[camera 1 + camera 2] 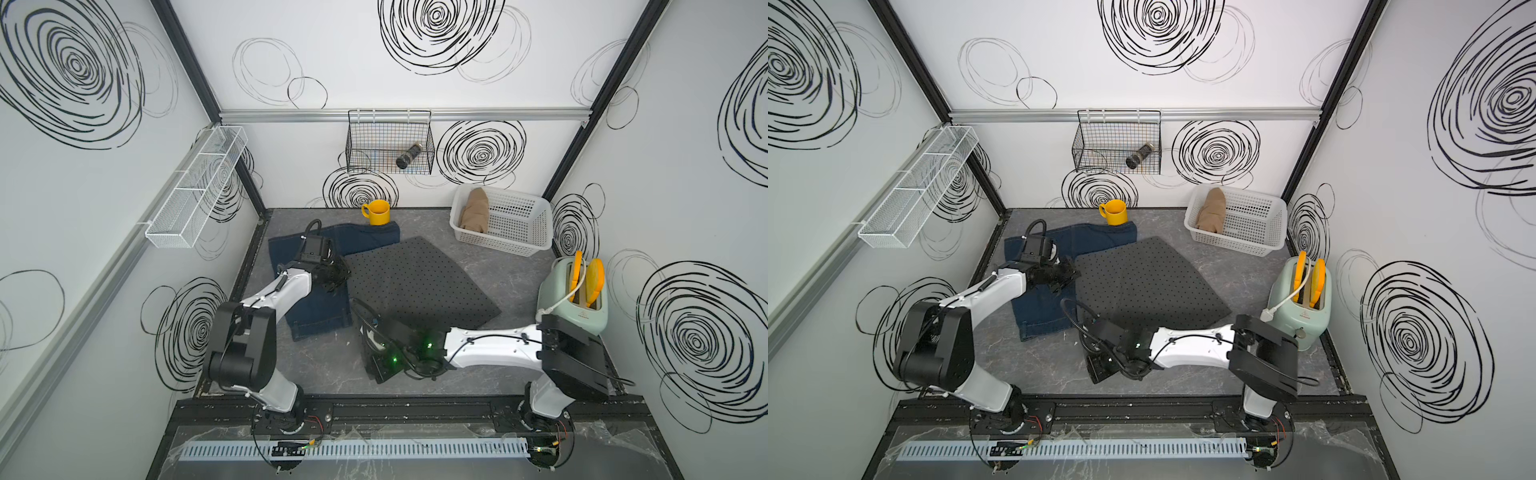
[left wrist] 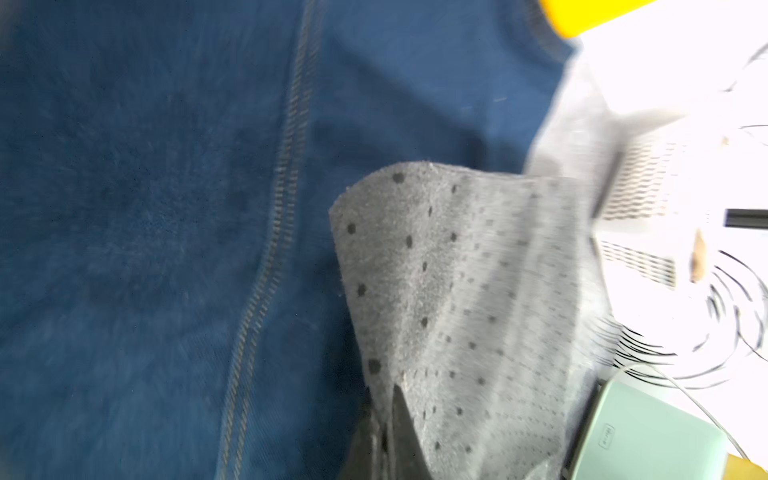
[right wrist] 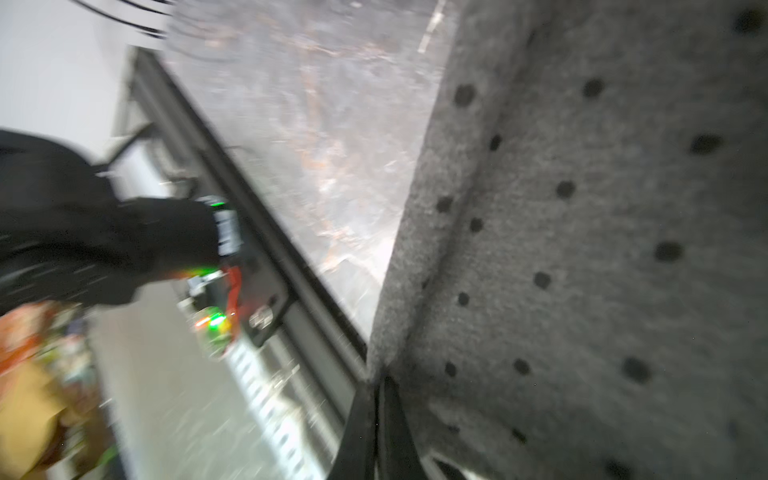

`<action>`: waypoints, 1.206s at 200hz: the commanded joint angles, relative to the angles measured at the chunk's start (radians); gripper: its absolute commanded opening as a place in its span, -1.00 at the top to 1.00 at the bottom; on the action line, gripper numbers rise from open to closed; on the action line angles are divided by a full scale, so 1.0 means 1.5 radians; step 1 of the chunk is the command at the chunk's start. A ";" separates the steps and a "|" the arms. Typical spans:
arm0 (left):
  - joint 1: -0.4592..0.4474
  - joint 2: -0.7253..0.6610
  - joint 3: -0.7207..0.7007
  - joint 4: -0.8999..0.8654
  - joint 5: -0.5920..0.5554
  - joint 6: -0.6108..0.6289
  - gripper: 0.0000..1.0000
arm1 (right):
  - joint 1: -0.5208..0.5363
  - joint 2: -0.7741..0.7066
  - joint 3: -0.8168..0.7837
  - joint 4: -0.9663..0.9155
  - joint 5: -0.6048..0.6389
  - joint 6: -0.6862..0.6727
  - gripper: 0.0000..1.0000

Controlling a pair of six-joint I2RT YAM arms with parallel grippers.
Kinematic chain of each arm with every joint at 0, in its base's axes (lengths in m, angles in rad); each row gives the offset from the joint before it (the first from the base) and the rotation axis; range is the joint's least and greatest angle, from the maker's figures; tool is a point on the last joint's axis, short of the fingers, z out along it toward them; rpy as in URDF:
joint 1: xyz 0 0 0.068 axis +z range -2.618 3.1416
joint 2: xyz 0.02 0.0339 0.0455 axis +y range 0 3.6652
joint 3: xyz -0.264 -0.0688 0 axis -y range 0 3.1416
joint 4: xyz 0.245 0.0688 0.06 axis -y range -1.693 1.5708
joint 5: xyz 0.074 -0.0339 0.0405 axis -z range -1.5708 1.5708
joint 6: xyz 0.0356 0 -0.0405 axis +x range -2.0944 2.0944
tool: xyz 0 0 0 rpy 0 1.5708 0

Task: Roll up the skirts
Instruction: Fold the skirt at the center of the board.

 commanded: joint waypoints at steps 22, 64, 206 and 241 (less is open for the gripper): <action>0.002 -0.155 -0.056 -0.009 -0.136 -0.034 1.00 | 0.004 -0.067 -0.079 0.071 -0.202 -0.014 1.00; -0.018 -0.290 -0.087 -0.094 -0.234 -0.029 1.00 | 0.026 -0.118 -0.093 0.097 -0.252 0.004 1.00; -0.303 0.335 0.668 -0.365 -0.397 0.042 1.00 | -0.522 -0.355 -0.210 -0.169 -0.355 -0.030 1.00; -0.328 0.473 0.801 -0.386 -0.386 0.028 1.00 | -0.635 -0.330 -0.211 -0.244 -0.325 -0.104 1.00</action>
